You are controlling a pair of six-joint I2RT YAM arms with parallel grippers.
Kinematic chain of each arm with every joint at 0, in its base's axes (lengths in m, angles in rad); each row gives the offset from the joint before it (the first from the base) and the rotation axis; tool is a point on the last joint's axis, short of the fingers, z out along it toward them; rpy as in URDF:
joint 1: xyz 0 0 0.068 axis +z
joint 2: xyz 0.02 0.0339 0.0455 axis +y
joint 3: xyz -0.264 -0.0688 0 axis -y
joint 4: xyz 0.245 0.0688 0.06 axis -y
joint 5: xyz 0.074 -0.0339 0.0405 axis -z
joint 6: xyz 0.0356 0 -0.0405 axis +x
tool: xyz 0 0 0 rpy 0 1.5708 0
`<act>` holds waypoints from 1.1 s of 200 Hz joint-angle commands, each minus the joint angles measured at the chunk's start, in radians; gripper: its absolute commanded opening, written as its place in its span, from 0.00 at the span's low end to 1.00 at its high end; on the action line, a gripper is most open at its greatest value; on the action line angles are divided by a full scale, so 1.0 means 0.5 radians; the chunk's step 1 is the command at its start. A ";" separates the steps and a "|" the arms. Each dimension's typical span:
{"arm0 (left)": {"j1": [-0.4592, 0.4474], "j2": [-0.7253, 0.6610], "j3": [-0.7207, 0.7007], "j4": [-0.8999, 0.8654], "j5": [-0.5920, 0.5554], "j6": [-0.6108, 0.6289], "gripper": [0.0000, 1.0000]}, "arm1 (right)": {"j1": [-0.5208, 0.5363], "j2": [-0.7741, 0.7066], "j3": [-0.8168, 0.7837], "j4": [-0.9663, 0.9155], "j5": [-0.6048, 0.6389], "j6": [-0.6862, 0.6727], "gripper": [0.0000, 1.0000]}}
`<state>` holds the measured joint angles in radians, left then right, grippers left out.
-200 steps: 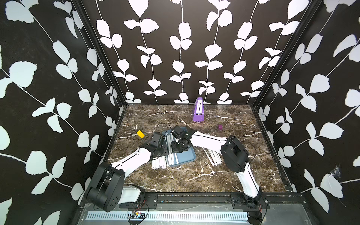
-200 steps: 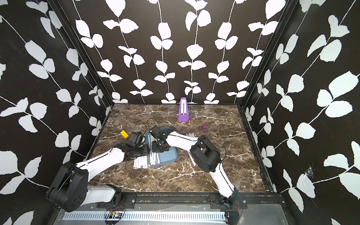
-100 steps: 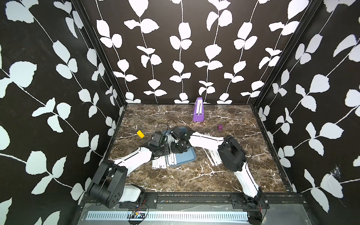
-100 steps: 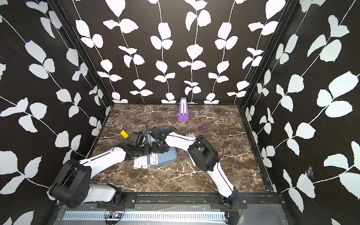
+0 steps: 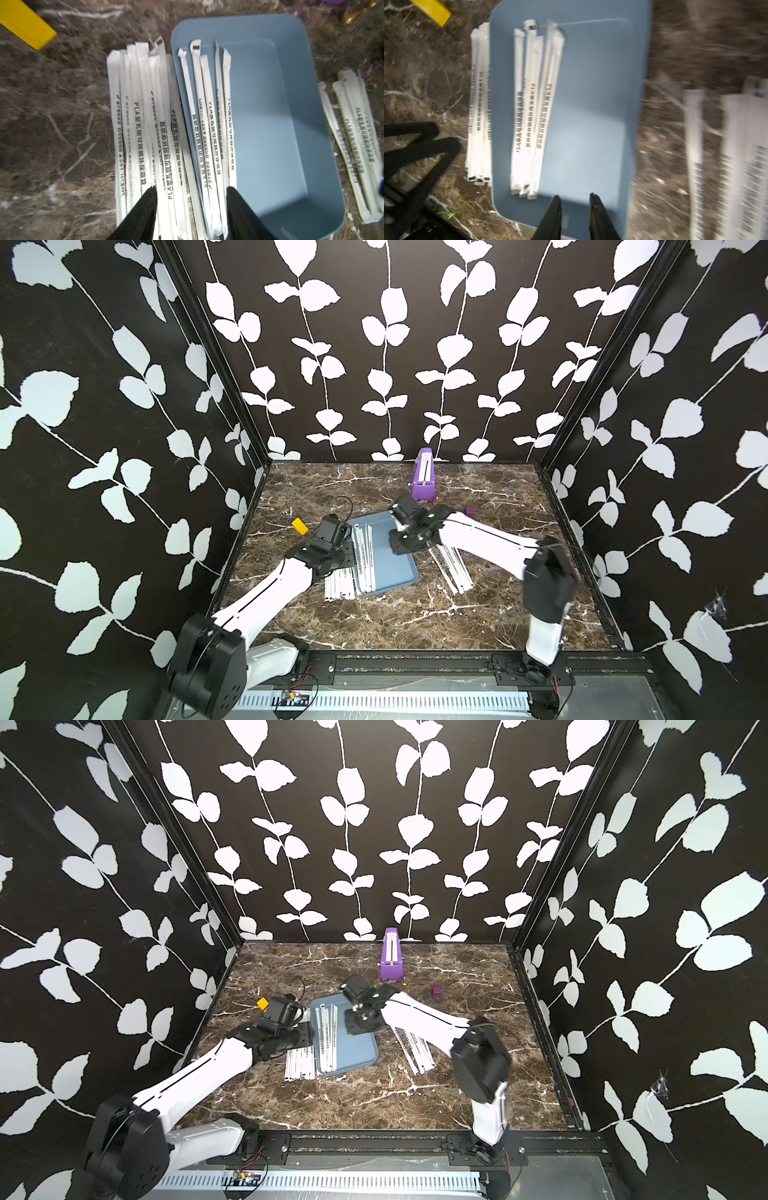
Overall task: Put the straws into the storage box
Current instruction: Place the straw in the storage box, then pick up the straw from the center of the board.
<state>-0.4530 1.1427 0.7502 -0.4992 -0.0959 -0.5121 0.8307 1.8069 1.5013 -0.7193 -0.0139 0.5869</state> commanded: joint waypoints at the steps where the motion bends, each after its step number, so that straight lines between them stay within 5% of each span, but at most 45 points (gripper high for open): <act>1: -0.025 -0.090 0.104 -0.369 -0.191 0.128 0.59 | -0.108 -0.094 -0.219 -0.256 0.342 -0.351 0.22; 81: -0.033 -0.150 0.087 -0.290 -0.107 0.173 0.64 | -0.285 0.104 -0.309 -0.161 0.190 -0.439 0.30; 220: 0.001 0.068 0.178 -0.131 0.086 0.187 0.64 | -0.354 0.370 -0.307 -0.049 0.105 -0.444 0.20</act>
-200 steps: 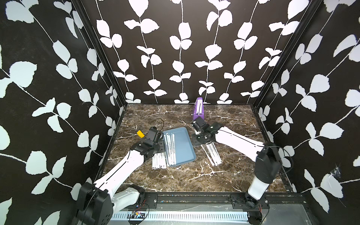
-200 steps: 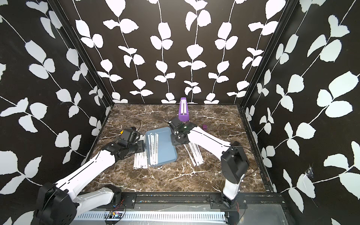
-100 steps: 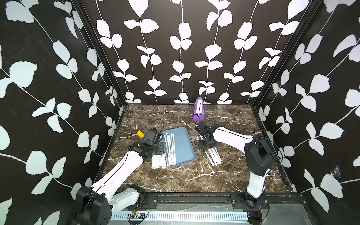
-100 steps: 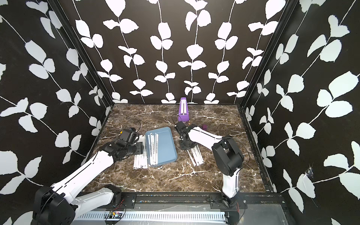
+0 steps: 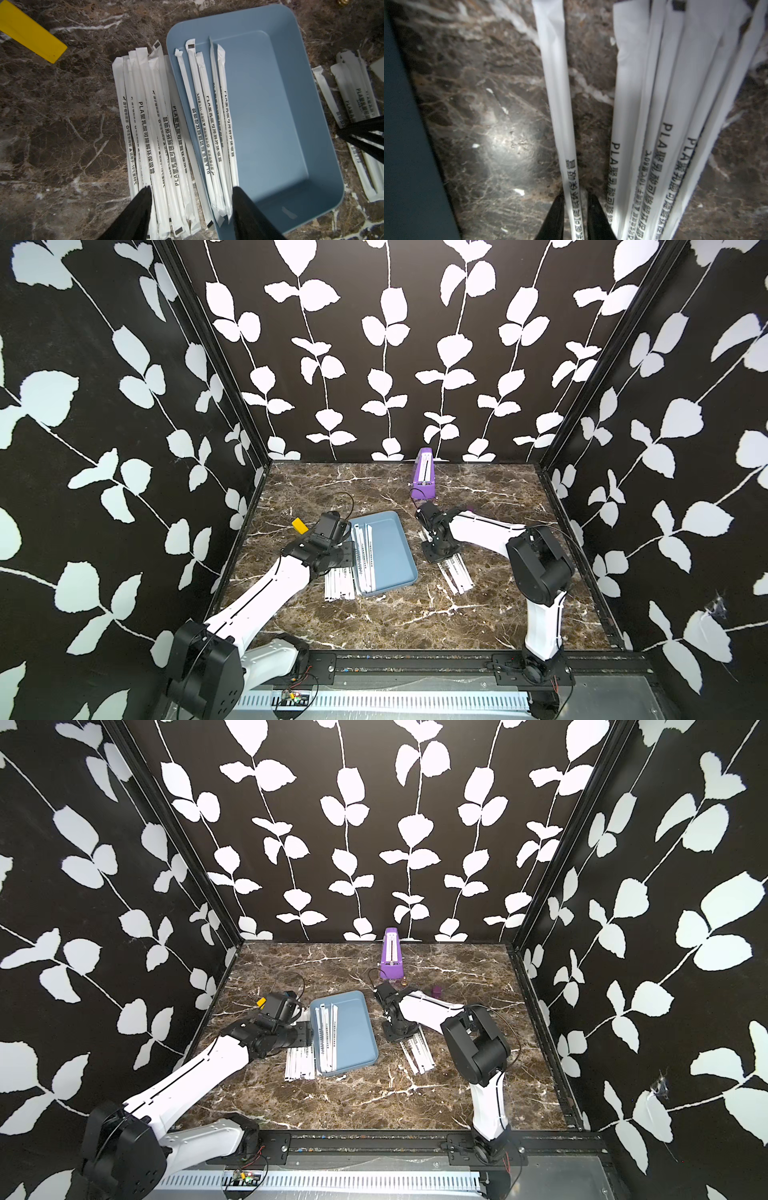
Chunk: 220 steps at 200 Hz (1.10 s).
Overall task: Put the straws into the storage box
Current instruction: Pick up the straw from the center of the board, then place the straw in the storage box.
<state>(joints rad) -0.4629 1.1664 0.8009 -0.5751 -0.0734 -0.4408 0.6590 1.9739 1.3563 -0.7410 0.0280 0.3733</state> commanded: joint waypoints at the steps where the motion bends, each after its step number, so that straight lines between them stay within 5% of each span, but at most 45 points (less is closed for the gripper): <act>1: 0.022 0.020 0.076 0.021 0.042 0.044 0.64 | -0.011 0.038 -0.018 -0.006 0.021 -0.016 0.20; 81: 0.061 0.026 0.087 -0.046 0.076 0.019 0.63 | 0.032 -0.257 -0.028 -0.083 0.002 0.176 0.08; 119: 0.060 -0.055 0.049 -0.022 0.099 -0.012 0.62 | 0.283 -0.406 0.210 -0.277 0.155 0.457 0.06; 159: 0.058 -0.065 -0.055 0.110 0.064 -0.100 0.61 | 0.525 -0.068 0.685 -0.165 0.096 0.732 0.04; 220: 0.083 -0.155 -0.102 0.059 -0.059 -0.033 0.60 | 0.562 0.517 1.208 -0.148 -0.019 0.850 0.03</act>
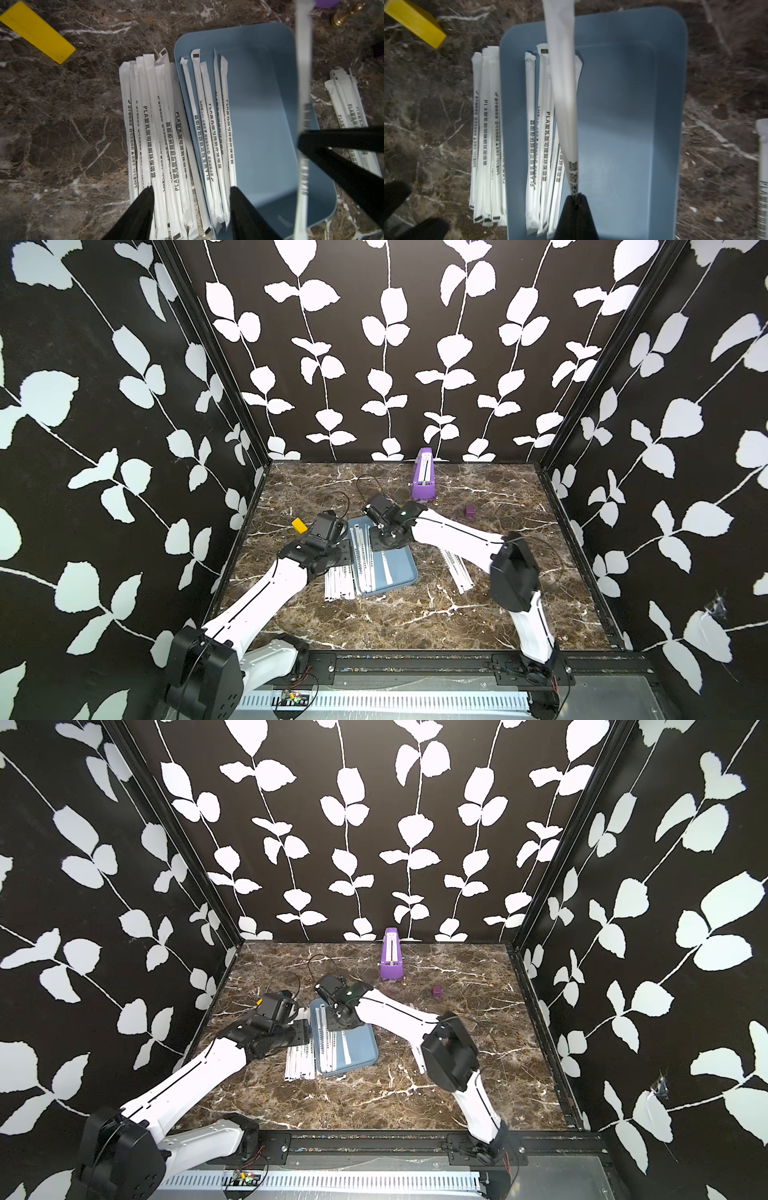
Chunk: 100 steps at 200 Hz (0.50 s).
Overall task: Put the straws into the storage box
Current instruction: Place the straw in the storage box.
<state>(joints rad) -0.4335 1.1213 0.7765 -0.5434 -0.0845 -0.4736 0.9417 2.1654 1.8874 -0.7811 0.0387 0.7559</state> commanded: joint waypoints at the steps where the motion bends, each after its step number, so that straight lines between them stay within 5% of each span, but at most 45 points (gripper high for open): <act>1: 0.025 -0.065 -0.055 -0.003 -0.034 0.033 0.60 | -0.003 0.139 0.148 -0.069 -0.039 0.087 0.03; 100: 0.036 -0.085 -0.201 0.090 0.064 -0.044 0.54 | 0.032 0.432 0.342 -0.166 -0.093 0.084 0.04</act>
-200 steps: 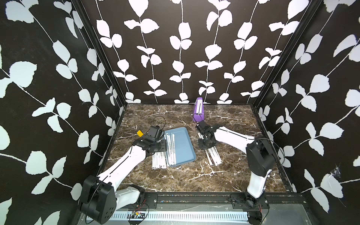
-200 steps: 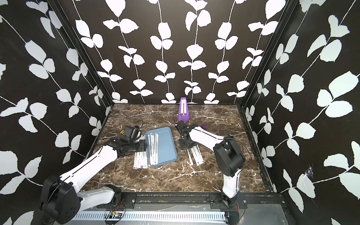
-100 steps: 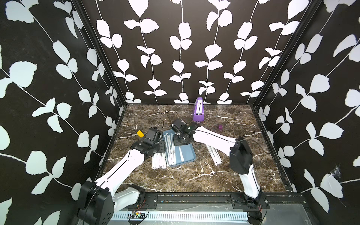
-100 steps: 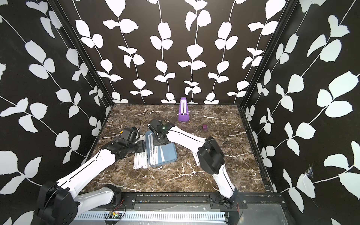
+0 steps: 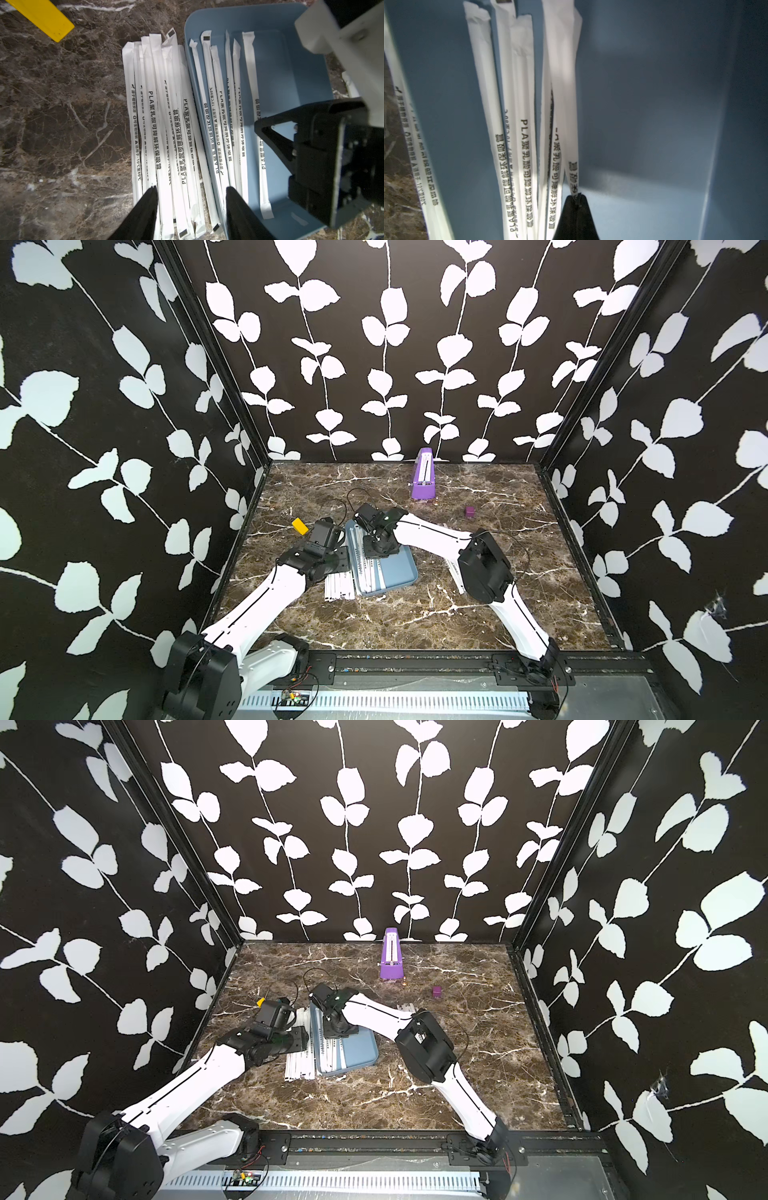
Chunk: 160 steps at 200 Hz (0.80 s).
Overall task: Put the straws into the storage box
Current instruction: Place the straw in the storage box.
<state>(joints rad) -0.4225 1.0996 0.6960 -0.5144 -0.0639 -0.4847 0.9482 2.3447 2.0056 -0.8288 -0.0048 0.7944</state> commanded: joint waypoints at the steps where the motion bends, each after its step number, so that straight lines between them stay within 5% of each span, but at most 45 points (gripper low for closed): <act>1: 0.014 -0.042 -0.041 0.032 0.023 -0.022 0.54 | 0.019 0.074 0.107 -0.072 -0.006 0.006 0.04; 54: 0.014 -0.067 -0.046 0.024 0.026 -0.031 0.51 | 0.030 0.107 0.133 -0.100 0.050 -0.015 0.08; 94: 0.021 -0.050 -0.004 -0.057 0.005 0.020 0.52 | 0.025 0.044 0.163 -0.131 0.023 -0.056 0.22; 131: 0.185 -0.046 0.054 -0.135 0.270 0.150 0.67 | -0.031 -0.280 0.029 -0.150 0.023 -0.191 0.33; 160: 0.216 -0.001 0.075 -0.137 0.408 0.171 0.77 | -0.103 -0.428 -0.102 -0.410 0.259 -0.524 0.42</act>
<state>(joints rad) -0.3229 1.0912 0.7002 -0.5491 0.0544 -0.4358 0.9329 2.2490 2.0109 -0.9085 0.0116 0.6846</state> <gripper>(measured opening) 0.720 0.393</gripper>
